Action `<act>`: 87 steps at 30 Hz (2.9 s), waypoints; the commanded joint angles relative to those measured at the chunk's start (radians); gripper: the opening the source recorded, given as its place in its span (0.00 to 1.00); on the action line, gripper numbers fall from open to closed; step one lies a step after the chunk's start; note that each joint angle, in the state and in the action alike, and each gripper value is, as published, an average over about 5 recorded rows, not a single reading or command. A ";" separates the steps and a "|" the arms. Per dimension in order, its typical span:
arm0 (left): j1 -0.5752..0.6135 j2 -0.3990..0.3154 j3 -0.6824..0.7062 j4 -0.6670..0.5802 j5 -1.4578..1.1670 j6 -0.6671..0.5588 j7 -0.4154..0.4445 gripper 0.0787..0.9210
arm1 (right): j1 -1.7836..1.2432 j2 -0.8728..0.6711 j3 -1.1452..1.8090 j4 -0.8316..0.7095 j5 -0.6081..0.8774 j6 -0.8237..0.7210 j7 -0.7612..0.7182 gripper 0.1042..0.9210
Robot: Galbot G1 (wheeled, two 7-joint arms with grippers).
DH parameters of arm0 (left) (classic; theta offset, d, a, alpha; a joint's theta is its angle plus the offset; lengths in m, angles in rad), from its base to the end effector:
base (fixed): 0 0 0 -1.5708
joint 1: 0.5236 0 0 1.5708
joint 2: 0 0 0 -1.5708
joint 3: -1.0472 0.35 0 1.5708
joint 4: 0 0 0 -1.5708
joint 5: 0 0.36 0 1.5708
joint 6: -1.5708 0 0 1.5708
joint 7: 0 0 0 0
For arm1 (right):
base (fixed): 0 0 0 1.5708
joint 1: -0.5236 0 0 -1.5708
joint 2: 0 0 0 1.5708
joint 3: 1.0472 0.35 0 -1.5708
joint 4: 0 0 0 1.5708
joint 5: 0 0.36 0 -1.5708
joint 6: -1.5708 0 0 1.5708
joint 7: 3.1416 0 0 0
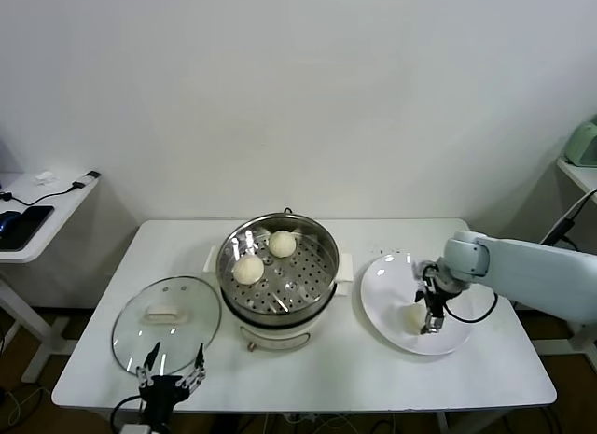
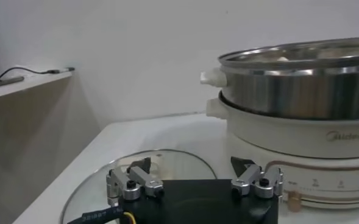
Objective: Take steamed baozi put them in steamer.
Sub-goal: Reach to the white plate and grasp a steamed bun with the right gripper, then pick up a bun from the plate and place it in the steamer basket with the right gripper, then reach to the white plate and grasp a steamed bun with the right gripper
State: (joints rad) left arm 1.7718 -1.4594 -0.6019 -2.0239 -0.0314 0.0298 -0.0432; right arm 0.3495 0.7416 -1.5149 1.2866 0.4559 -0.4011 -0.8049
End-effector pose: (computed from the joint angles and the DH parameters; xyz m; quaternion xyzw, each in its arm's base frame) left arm 0.1167 0.0465 -0.3550 0.0258 -0.9873 -0.0555 0.1464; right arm 0.4970 -0.1242 -0.2456 0.4798 -0.5542 0.4739 0.4880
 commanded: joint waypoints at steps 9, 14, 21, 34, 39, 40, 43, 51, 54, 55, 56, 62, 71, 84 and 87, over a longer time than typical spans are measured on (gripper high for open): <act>0.008 -0.006 0.004 -0.020 0.005 0.003 0.000 0.88 | 0.269 -0.007 -0.136 0.065 0.046 0.049 -0.093 0.69; 0.009 -0.004 0.007 -0.031 0.008 0.003 0.000 0.88 | 0.533 0.095 -0.273 0.086 0.103 0.124 -0.174 0.69; 0.015 -0.002 0.006 -0.045 0.008 0.004 0.000 0.88 | 0.745 0.303 -0.226 0.116 0.125 0.245 -0.239 0.68; 0.031 -0.011 0.009 -0.053 0.011 -0.001 -0.001 0.88 | 0.577 0.606 -0.034 0.221 -0.172 0.674 -0.244 0.69; 0.040 -0.016 0.006 -0.059 0.012 -0.003 -0.002 0.88 | 0.469 0.643 -0.021 0.194 -0.310 0.780 -0.224 0.69; 0.041 -0.016 0.005 -0.060 0.011 -0.003 -0.002 0.88 | 0.452 0.646 -0.021 0.191 -0.325 0.789 -0.218 0.69; 0.044 -0.016 -0.001 -0.062 0.010 -0.003 -0.003 0.88 | 0.405 0.649 -0.026 0.183 -0.355 0.801 -0.197 0.69; 0.044 -0.016 -0.001 -0.057 0.009 -0.005 -0.004 0.88 | 0.308 0.665 -0.037 0.100 -0.439 0.807 -0.139 0.69; 0.043 -0.016 0.000 -0.055 0.009 -0.006 -0.005 0.88 | 0.284 0.670 -0.037 0.073 -0.467 0.806 -0.125 0.69; 0.042 -0.016 0.000 -0.055 0.009 -0.006 -0.005 0.88 | 0.279 0.671 -0.037 0.065 -0.472 0.806 -0.124 0.69; 0.042 -0.016 0.000 -0.056 0.009 -0.006 -0.005 0.88 | 0.274 0.671 -0.037 0.059 -0.476 0.806 -0.121 0.69; 0.039 -0.017 0.001 -0.053 0.009 -0.005 -0.006 0.88 | 0.245 0.674 -0.032 0.020 -0.479 0.807 -0.081 0.69; 0.042 -0.017 -0.001 -0.058 0.009 -0.006 -0.007 0.88 | 0.283 0.665 -0.015 -0.004 -0.387 0.856 -0.115 0.81; 0.046 -0.018 0.007 -0.062 0.012 -0.010 -0.007 0.88 | 0.546 0.537 -0.057 -0.024 0.033 0.876 -0.318 0.88; 0.045 -0.017 0.008 -0.063 0.012 -0.010 -0.006 0.88 | 0.632 0.452 -0.131 -0.029 0.133 0.806 -0.349 0.88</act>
State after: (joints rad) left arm 1.8167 -1.4769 -0.5958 -2.0861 -0.0206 0.0202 -0.0497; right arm 0.7585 1.3454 -1.5402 1.2783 0.2513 0.4628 -1.0269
